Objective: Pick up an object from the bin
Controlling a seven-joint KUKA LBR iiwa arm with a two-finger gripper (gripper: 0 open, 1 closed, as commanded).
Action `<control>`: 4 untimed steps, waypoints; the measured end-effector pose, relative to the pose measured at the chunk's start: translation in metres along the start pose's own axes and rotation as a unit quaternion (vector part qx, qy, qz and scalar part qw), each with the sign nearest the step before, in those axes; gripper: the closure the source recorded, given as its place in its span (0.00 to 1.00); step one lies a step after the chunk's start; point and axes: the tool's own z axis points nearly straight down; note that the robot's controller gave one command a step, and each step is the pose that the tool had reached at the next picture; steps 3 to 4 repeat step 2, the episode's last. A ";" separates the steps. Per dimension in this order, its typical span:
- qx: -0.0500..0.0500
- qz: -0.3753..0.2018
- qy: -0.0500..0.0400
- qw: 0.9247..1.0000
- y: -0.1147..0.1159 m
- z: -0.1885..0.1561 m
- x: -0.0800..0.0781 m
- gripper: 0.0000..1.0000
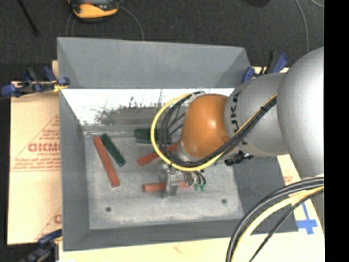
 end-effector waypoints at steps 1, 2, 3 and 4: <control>0.000 0.001 0.004 1.000 0.000 -0.008 0.001 1.00; 0.000 0.001 0.003 1.000 0.000 -0.022 0.001 1.00; 0.000 0.001 0.003 1.000 0.000 -0.022 0.001 1.00; 0.000 0.001 0.003 1.000 0.000 -0.022 0.001 1.00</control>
Offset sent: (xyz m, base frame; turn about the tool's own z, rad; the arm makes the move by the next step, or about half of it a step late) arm 0.0000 0.0000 0.0492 0.0000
